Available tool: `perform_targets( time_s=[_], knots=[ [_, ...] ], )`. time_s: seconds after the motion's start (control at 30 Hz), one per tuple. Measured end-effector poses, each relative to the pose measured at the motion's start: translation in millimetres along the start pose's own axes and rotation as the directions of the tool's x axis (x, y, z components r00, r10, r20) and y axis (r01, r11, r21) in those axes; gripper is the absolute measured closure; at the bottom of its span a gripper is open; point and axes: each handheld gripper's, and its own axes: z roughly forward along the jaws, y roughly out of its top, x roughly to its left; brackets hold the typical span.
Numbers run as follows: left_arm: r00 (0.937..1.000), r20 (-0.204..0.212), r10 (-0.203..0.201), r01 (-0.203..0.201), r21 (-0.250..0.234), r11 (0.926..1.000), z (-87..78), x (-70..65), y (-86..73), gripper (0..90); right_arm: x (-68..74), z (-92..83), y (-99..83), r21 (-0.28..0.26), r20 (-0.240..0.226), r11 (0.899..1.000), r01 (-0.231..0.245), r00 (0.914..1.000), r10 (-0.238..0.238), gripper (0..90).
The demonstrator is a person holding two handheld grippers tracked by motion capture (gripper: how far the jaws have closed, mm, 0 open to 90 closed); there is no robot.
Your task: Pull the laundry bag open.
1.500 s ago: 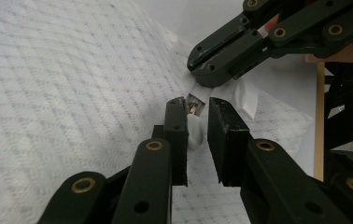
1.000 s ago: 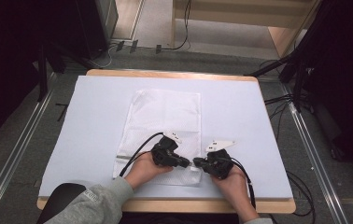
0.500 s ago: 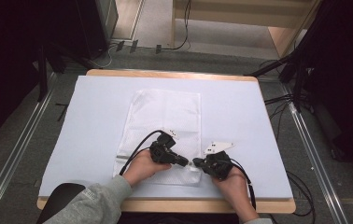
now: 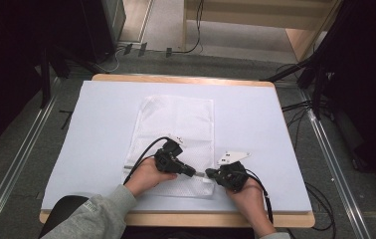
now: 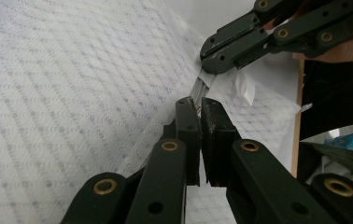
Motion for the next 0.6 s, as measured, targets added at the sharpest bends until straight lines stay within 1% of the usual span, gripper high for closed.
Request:
perform_targets(
  time_s=[0.1,0.13,0.17,0.23,0.3,0.33,0.43,0.5,0.53,0.57,0.6],
  knots=[
    [0.9999,0.000,-0.015,0.015,-0.006,0.9999,-3.7,3.3,-1.9,88.1,-0.2,0.3,0.1,-0.002,-0.002,1.000,0.001,1.0000,-0.001,90.0],
    [0.9999,0.007,-0.015,0.015,-0.004,0.9999,-4.4,3.7,-2.1,88.1,-0.3,0.2,0.2,0.000,-0.003,1.000,-0.001,1.0000,0.001,90.0],
    [0.9999,0.006,-0.011,0.011,-0.003,0.9999,-4.6,3.2,-2.1,88.1,-1.0,0.5,0.3,-0.004,-0.005,1.000,0.007,1.0000,-0.007,90.0],
    [1.0000,0.003,-0.009,0.009,-0.004,1.0000,-4.5,2.2,-2.4,88.1,-1.2,0.6,0.5,-0.003,-0.005,1.000,0.005,1.0000,-0.005,90.0],
    [0.9999,0.001,-0.016,0.016,0.002,0.9999,-6.0,2.9,-3.0,88.1,-1.0,0.5,0.6,-0.001,-0.004,1.000,0.005,1.0000,-0.005,90.0],
    [0.9999,0.000,-0.013,0.013,0.000,0.9999,-7.4,4.0,-3.6,88.2,-1.0,0.5,0.7,-0.001,-0.005,1.000,0.005,1.0000,-0.005,90.0],
    [0.9997,0.000,-0.025,0.025,-0.006,0.9997,-11.9,5.5,-5.2,88.1,-1.6,0.6,0.7,-0.001,-0.009,1.000,0.003,1.0000,-0.003,90.0],
    [0.9998,-0.002,-0.022,0.022,-0.004,0.9997,-13.5,5.2,-6.3,88.1,-1.6,0.4,0.8,0.002,-0.013,1.000,-0.003,0.9999,0.003,90.0],
    [0.9998,0.005,-0.019,0.019,-0.001,0.9998,-14.3,5.3,-6.7,88.1,-1.5,0.3,0.9,0.004,-0.012,1.000,-0.004,0.9999,0.004,90.0],
    [0.9999,-0.006,-0.013,0.013,0.001,0.9999,-14.9,4.8,-7.1,88.1,-1.5,0.3,1.0,0.005,-0.012,1.000,-0.004,0.9999,0.004,90.0],
    [0.9998,0.003,-0.018,0.018,-0.004,0.9998,-15.1,4.9,-7.6,88.1,-1.5,0.2,1.0,0.005,-0.012,1.000,-0.004,0.9999,0.004,90.0]
  ],
)
